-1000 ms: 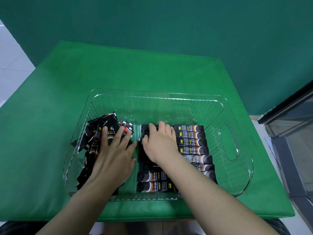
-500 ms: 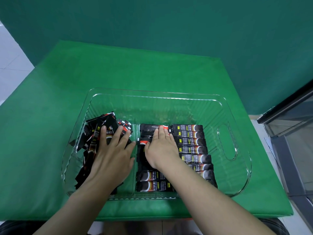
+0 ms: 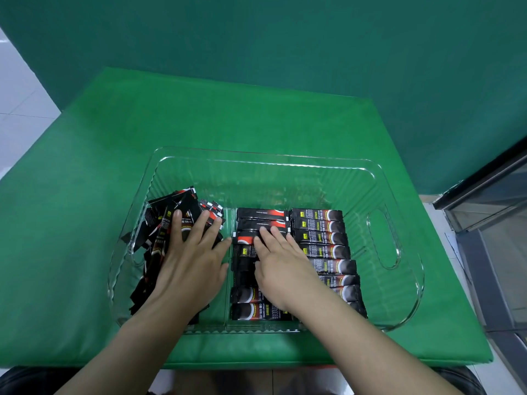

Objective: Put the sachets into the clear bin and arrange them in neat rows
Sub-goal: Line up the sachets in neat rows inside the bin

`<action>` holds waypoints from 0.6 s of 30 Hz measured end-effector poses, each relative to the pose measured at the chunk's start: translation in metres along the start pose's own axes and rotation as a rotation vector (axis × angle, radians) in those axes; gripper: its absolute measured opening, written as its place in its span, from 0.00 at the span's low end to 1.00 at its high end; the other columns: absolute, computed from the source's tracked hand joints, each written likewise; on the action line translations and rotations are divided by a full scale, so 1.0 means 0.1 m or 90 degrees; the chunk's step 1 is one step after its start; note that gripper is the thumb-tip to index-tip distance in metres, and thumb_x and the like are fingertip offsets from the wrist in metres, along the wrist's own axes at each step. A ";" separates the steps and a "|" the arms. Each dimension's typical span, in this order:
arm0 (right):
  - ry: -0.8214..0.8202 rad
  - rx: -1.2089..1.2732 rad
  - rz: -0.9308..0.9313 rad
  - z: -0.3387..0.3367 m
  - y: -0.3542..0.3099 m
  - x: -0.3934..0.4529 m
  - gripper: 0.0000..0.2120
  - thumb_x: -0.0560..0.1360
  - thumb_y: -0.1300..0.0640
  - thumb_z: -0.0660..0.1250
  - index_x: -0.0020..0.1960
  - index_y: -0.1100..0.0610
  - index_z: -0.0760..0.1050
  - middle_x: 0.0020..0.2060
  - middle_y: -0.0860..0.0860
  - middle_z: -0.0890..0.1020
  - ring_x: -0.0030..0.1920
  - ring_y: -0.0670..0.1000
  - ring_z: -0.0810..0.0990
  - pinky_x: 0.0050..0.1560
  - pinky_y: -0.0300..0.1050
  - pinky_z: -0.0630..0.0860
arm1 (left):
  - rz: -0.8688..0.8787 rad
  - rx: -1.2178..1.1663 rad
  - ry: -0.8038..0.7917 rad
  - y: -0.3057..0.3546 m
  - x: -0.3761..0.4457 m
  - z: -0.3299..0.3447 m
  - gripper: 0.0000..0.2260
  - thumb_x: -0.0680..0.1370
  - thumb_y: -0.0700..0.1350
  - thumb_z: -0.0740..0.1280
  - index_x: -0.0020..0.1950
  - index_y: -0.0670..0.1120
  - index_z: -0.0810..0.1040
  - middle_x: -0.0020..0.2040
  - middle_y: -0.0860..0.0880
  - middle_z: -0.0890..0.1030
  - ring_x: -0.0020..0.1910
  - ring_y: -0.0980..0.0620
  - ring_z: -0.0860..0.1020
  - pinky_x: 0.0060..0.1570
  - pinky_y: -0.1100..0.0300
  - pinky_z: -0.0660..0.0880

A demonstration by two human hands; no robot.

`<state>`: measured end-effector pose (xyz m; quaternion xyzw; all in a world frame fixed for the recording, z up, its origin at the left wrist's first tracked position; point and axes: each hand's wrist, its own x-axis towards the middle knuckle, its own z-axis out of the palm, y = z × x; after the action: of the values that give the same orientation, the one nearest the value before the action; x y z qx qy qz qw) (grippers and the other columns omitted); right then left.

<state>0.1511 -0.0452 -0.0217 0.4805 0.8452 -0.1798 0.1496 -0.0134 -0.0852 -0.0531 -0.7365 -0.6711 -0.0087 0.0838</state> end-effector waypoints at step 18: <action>0.033 -0.011 0.008 0.16 0.03 -0.13 0.28 0.83 0.48 0.46 0.77 0.59 0.43 0.77 0.52 0.41 0.76 0.50 0.40 0.72 0.45 0.35 | -0.002 0.073 -0.044 0.02 -0.02 -0.08 0.23 0.79 0.57 0.58 0.73 0.52 0.68 0.76 0.45 0.60 0.77 0.43 0.51 0.65 0.36 0.27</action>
<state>0.1614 -0.0609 -0.0307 0.4889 0.8473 -0.1593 0.1329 -0.0108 -0.0880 -0.0459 -0.7293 -0.6742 0.0548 0.1027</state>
